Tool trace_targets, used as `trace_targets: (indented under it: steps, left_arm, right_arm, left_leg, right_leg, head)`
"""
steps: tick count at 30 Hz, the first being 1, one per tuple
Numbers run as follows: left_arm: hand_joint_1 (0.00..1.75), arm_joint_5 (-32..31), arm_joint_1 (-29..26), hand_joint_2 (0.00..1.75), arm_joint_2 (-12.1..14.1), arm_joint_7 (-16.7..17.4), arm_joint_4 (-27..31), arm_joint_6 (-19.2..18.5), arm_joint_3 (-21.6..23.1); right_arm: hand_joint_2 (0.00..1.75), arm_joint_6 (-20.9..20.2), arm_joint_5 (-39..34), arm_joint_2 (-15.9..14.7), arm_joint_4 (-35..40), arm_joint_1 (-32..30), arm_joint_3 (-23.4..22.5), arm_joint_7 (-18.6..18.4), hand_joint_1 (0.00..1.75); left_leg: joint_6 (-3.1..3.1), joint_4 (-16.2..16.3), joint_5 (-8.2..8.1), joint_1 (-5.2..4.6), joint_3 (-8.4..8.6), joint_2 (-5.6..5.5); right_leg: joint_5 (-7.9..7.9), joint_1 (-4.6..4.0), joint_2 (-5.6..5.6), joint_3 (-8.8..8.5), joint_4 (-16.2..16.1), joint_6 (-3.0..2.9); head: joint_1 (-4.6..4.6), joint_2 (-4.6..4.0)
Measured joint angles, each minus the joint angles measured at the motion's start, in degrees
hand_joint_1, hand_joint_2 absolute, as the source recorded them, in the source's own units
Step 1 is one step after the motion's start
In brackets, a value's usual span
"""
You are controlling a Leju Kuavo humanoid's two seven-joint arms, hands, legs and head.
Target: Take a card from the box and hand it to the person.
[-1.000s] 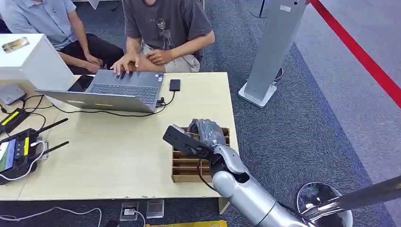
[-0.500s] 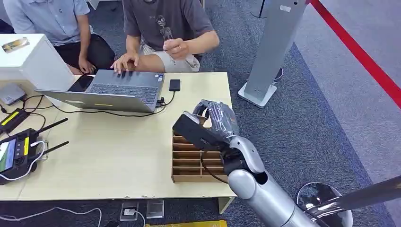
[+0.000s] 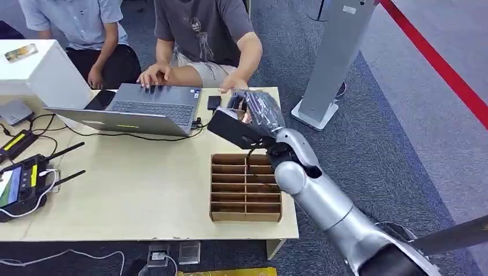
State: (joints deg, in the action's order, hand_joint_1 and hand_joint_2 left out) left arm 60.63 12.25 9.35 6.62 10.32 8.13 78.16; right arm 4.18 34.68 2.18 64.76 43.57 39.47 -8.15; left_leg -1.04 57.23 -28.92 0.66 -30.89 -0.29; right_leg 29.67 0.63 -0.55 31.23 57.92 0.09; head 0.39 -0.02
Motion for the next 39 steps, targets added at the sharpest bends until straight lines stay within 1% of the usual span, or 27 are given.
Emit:
trace_targets:
  steps: [1, 3, 5, 7, 13, 14, 15, 19, 26, 33, 37, 39]
  left_arm:
    - [0.00, -0.09, 0.12, 1.75, 0.00, 0.15, 0.00, -0.09, 0.11]
    - [0.00, -0.13, 0.37, 1.75, 0.00, 0.31, 0.00, -0.11, 0.17]
    - [0.00, 0.02, 0.59, 1.75, 0.00, 0.31, 0.00, -0.09, 0.24]
    - [0.00, 0.52, 0.71, 1.75, 0.04, 0.22, 0.00, -0.07, 0.26]
    - [0.00, 1.48, -0.37, 1.75, 0.37, 0.05, -0.02, -0.09, 0.28]
    - [0.00, 1.57, -0.53, 1.75, 0.42, 0.03, -0.02, -0.09, 0.28]
    - [0.00, 1.57, -0.65, 1.75, 0.46, -0.04, -0.02, -0.13, 0.28]
    - [0.00, 1.53, -0.79, 1.75, 0.55, -0.83, -0.02, -1.03, 0.33]
    - [0.00, 1.77, -0.82, 1.75, 0.55, -1.48, -0.02, -0.48, 0.41]
    - [0.00, 2.69, -1.33, 1.75, 0.70, -1.72, -0.02, -0.24, 0.39]
    - [0.00, 3.56, -2.00, 1.75, 0.85, -2.14, -0.02, -0.04, 0.39]
    - [0.00, 4.13, -2.58, 1.75, 0.85, -2.53, -0.02, 0.17, 0.39]
  right_arm:
    - [1.75, -0.24, -0.23, 0.62, -2.98, 1.48, 0.00, 1.37, 1.48]
    - [1.75, -0.98, -0.08, 1.54, -8.99, 4.18, 0.04, 2.32, 1.48]
    - [1.75, -1.14, 0.51, 2.50, -13.93, 6.75, 0.17, 2.45, 1.48]
    - [1.75, -0.94, 0.67, 3.38, -18.52, 9.14, 0.35, 2.43, 1.48]
    - [1.75, -0.50, 1.80, 4.73, -28.46, 13.60, 0.59, 2.43, 1.48]
    - [1.75, -0.44, 2.02, 4.80, -29.20, 13.92, 0.61, 2.49, 1.48]
    - [1.75, -0.39, 2.24, 4.97, -29.86, 14.25, 0.68, 2.54, 0.00]
    - [1.75, 0.13, 3.23, 5.91, -33.31, 15.40, 0.94, 2.97, 0.00]
    - [1.75, 1.11, 4.10, 7.00, -36.48, 15.87, 1.16, 3.47, 0.00]
    - [1.75, 1.62, 1.67, 7.20, -38.14, 16.16, 0.85, 5.03, 0.00]
    - [1.75, 2.84, -0.67, 6.76, -38.75, 16.14, 0.06, 7.89, 0.00]
    - [1.75, 2.99, -2.52, 6.26, -38.73, 15.86, -0.52, 10.11, 0.00]
  left_leg:
    - [-0.01, 0.00, 0.01, 0.00, 0.00, 0.00]
    - [-0.02, 0.00, 0.01, 0.00, -0.02, 0.00]
    - [-0.02, 0.00, 0.02, 0.00, -0.04, 0.00]
    - [-0.02, 0.00, 0.01, 0.00, -0.04, 0.00]
    - [-0.01, 0.00, 0.01, -0.01, -0.08, 0.01]
    - [-0.01, 0.01, 0.01, -0.01, -0.08, 0.01]
    - [-0.01, 0.01, 0.01, 0.00, -0.08, 0.01]
    - [-0.02, 0.01, 0.01, 0.00, -0.08, 0.04]
    - [-0.02, 0.01, 0.01, 0.00, -0.09, 0.06]
    - [-0.02, 0.01, 0.01, -0.01, -0.09, 0.06]
    - [-0.02, 0.01, 0.01, 0.00, -0.09, 0.07]
    - [-0.02, 0.01, 0.01, -0.01, -0.09, 0.09]
  right_leg:
    - [0.00, 0.00, 0.00, 0.01, 0.00, -0.01]
    - [-0.01, 0.00, 0.00, 0.03, 0.00, -0.01]
    - [-0.01, 0.00, 0.01, 0.05, 0.01, -0.01]
    - [-0.01, 0.00, 0.01, 0.06, 0.00, -0.01]
    - [-0.01, 0.00, 0.02, 0.11, -0.01, -0.01]
    - [-0.01, 0.00, 0.02, 0.11, -0.01, -0.01]
    - [-0.01, 0.00, 0.02, 0.12, -0.01, -0.01]
    - [-0.01, 0.00, 0.04, 0.15, -0.01, -0.01]
    - [-0.02, 0.00, 0.06, 0.17, 0.00, -0.02]
    - [-0.02, 0.00, 0.06, 0.19, -0.01, -0.02]
    - [-0.02, 0.00, 0.07, 0.22, -0.01, -0.02]
    - [-0.02, 0.00, 0.10, 0.23, -0.01, -0.02]
  head:
    - [-0.04, 0.00]
    - [-0.15, 0.00]
    - [-0.09, 0.00]
    - [-0.22, 0.00]
    - [-0.07, 0.00]
    - [-0.07, 0.00]
    - [-0.09, 0.00]
    - [-0.18, 0.00]
    - [-0.13, 0.00]
    - [-0.09, 0.00]
    - [-0.13, 0.00]
    - [-0.15, 0.00]
